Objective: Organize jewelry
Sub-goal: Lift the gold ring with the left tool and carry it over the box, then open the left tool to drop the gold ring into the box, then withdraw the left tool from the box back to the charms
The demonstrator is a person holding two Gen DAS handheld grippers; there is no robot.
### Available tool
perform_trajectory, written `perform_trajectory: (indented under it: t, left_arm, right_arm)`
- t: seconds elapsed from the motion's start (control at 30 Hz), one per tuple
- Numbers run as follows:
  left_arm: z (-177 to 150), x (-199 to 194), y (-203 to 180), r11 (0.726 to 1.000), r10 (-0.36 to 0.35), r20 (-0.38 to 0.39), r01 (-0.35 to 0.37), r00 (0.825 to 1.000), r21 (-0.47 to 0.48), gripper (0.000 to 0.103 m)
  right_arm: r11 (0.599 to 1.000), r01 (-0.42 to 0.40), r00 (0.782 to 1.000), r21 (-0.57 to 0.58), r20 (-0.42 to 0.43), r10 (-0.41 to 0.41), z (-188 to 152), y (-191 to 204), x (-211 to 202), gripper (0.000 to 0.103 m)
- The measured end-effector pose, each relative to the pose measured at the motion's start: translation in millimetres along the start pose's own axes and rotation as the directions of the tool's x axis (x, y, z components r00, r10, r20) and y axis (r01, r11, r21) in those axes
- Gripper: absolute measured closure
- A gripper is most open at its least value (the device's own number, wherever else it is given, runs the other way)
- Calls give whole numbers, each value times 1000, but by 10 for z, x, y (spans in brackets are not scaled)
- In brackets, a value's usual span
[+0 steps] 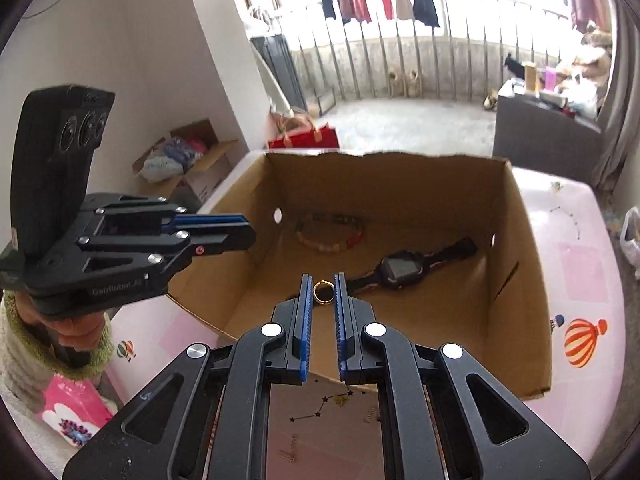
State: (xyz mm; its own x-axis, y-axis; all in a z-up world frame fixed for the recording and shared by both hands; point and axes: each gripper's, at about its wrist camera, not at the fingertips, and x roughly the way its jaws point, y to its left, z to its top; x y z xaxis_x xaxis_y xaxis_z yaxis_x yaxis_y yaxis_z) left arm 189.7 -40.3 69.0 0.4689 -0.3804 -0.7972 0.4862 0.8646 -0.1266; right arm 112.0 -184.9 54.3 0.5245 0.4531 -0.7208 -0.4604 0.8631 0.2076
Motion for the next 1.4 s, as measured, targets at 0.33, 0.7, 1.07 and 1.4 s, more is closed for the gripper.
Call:
perform_trajectory:
  t: [0.33, 0.7, 1.07, 1.4]
  left_arm:
    - [358, 937, -128, 995, -98, -279, 83, 955, -63, 93]
    - [308, 1291, -27, 949, -233, -355, 132, 905, -285, 92]
    - [293, 1294, 75, 945, -229, -363, 117, 903, -305, 86]
    - [277, 789, 44, 969, -162, -138, 131, 977, -209, 86]
  right_arm:
    - [998, 67, 961, -10, -267, -67, 150, -442, 588, 94]
    - [990, 108, 947, -95, -294, -132, 191, -566, 759, 93]
    - [992, 109, 962, -58, -246, -120, 241, -647, 628, 93]
    - [995, 70, 996, 65, -66, -66, 326, -810, -99, 86]
